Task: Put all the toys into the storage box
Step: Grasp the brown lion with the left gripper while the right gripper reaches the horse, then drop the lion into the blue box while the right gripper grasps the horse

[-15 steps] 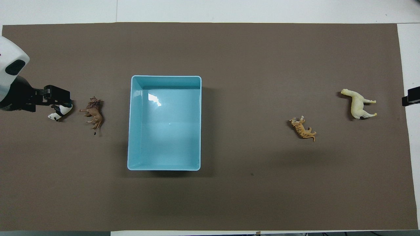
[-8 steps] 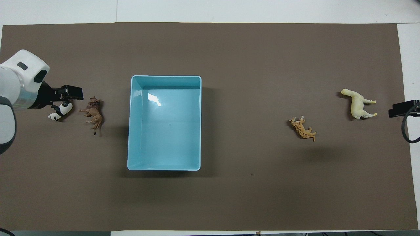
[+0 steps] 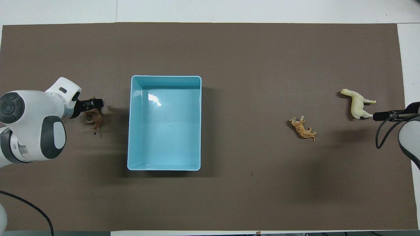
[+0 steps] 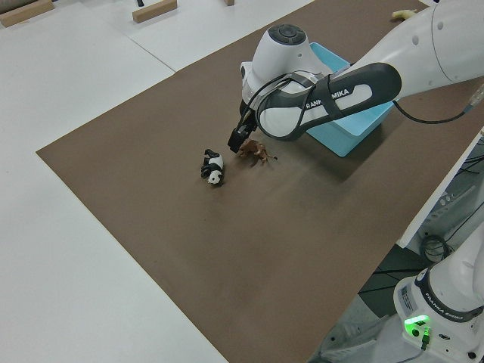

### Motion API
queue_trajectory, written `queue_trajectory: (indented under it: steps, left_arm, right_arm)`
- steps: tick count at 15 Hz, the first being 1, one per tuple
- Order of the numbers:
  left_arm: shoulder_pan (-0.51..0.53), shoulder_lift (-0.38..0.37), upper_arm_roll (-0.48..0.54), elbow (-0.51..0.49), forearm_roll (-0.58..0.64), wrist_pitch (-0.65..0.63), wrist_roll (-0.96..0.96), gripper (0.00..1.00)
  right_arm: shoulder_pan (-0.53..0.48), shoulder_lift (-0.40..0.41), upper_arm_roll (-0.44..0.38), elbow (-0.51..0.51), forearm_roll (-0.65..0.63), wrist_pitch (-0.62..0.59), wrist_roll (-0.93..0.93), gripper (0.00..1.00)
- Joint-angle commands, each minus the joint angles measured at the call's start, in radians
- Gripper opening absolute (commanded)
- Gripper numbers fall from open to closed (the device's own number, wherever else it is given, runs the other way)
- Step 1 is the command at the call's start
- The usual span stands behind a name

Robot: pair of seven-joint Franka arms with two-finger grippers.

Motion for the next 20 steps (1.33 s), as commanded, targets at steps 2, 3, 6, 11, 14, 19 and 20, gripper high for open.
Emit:
queue_trajectory:
  steps: [2, 3, 6, 11, 14, 19, 20]
  left_arm:
    - [0.001, 0.039, -0.003, -0.002, 0.006, 0.040, 0.008, 1.00]
    - [0.001, 0.039, -0.003, 0.001, 0.006, 0.032, 0.003, 0.97]
    - [0.001, 0.051, -0.004, 0.103, 0.006, -0.122, 0.000, 0.01]
    - [-0.002, 0.047, -0.007, 0.206, 0.004, -0.270, -0.029, 0.00]
    - [-0.046, 0.036, -0.018, 0.382, 0.002, -0.515, -0.159, 0.00]
    - [-0.222, 0.016, -0.041, 0.546, -0.067, -0.709, -0.521, 0.00]
    - [-0.285, 0.003, -0.039, 0.505, -0.067, -0.685, -0.588, 0.00]
  right_arm:
    - [0.015, 0.057, 0.008, -0.003, -0.009, 0.119, -0.077, 1.00]
    - [0.027, 0.066, 0.006, 0.003, -0.009, 0.124, -0.075, 1.00]
    - [0.038, 0.098, 0.011, 0.014, -0.009, 0.167, -0.074, 1.00]
    - [0.038, 0.161, 0.017, 0.036, 0.003, 0.204, -0.072, 1.00]
    - [0.035, 0.195, 0.017, 0.030, 0.004, 0.206, -0.072, 1.00]
    - [0.036, 0.225, 0.017, 0.031, 0.004, 0.259, -0.086, 0.65]
    - [0.036, 0.233, 0.017, 0.033, 0.004, 0.271, -0.092, 0.20]
